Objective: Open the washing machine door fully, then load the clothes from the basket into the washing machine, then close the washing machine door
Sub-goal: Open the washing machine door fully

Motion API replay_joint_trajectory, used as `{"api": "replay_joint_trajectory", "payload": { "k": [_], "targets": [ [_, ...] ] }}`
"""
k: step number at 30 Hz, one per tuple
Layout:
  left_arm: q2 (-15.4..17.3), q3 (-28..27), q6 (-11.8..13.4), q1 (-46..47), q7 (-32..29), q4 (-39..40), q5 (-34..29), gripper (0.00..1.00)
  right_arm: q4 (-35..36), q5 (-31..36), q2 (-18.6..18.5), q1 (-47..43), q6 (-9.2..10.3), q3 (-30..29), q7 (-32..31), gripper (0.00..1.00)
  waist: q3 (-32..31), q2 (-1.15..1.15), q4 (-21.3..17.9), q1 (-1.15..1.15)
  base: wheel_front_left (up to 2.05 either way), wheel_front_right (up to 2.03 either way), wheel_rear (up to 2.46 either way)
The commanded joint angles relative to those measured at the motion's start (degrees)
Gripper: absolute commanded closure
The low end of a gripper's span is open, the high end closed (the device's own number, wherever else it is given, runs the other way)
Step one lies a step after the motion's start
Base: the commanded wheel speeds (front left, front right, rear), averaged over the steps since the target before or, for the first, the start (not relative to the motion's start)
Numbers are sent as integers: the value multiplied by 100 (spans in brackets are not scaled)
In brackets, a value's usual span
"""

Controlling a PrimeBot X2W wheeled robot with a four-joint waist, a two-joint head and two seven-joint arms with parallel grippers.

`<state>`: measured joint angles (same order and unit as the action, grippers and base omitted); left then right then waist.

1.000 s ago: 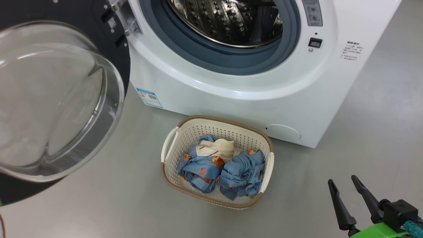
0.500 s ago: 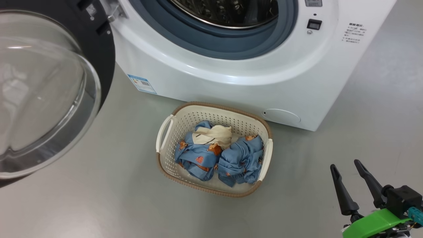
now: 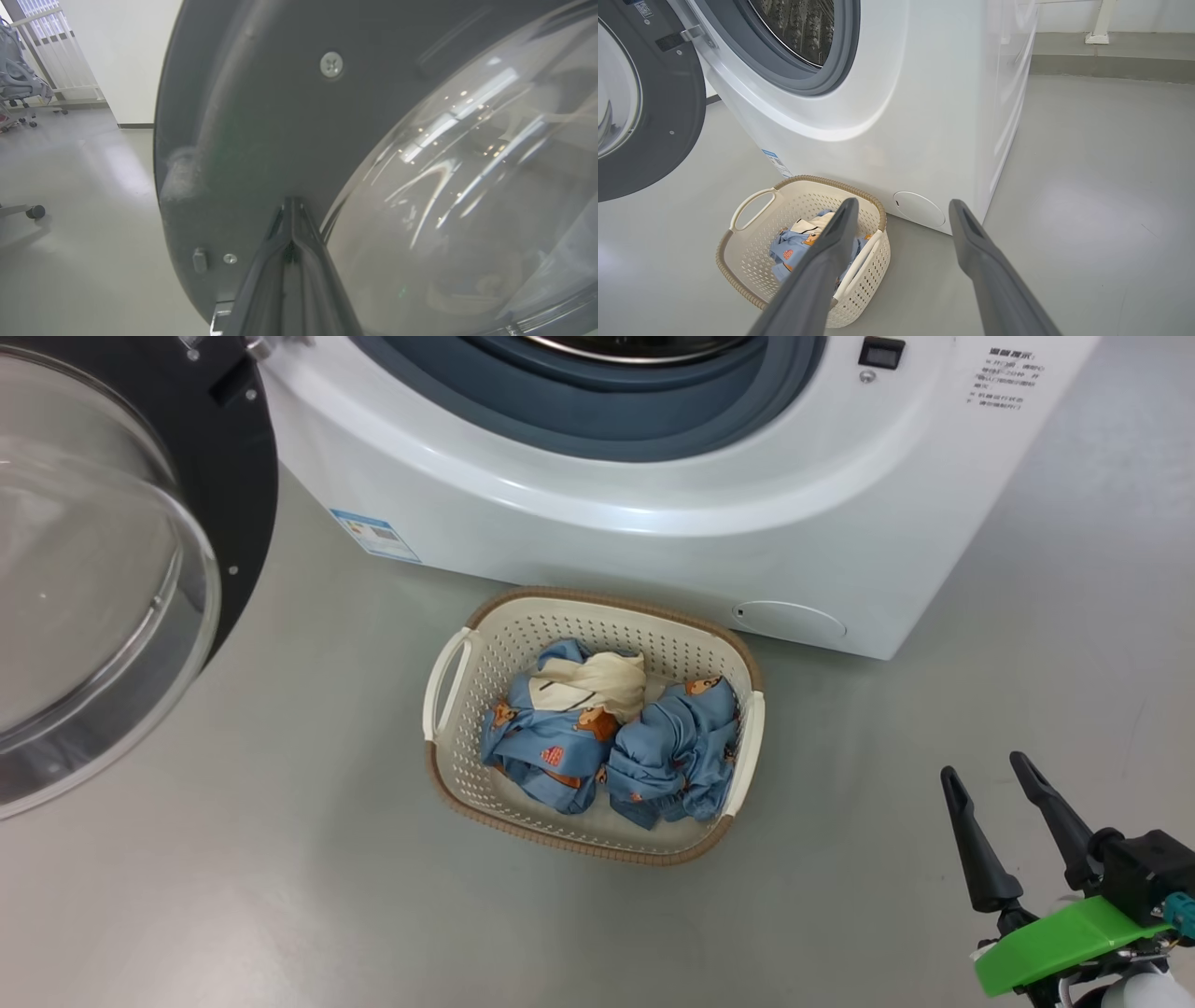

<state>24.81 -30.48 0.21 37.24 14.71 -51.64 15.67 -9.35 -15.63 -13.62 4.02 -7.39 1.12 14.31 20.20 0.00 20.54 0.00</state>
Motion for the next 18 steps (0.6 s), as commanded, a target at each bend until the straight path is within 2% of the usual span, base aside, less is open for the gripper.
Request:
{"api": "replay_joint_trajectory", "payload": {
  "k": [1,9,18],
  "targets": [
    [482,-154,-7,139,29,71,-71,100,140,93,-62,80,-10,122,69,0,53,0,-19,0,0,0,0],
    [403,-257,-49,235,29,-16,-227,100,96,100,-23,80,-10,125,69,0,-22,0,-30,0,0,0,0],
    [-41,-484,-325,-221,29,364,-244,100,17,62,73,-56,-10,186,69,0,-520,0,-11,0,0,0,0]
  ]
}}
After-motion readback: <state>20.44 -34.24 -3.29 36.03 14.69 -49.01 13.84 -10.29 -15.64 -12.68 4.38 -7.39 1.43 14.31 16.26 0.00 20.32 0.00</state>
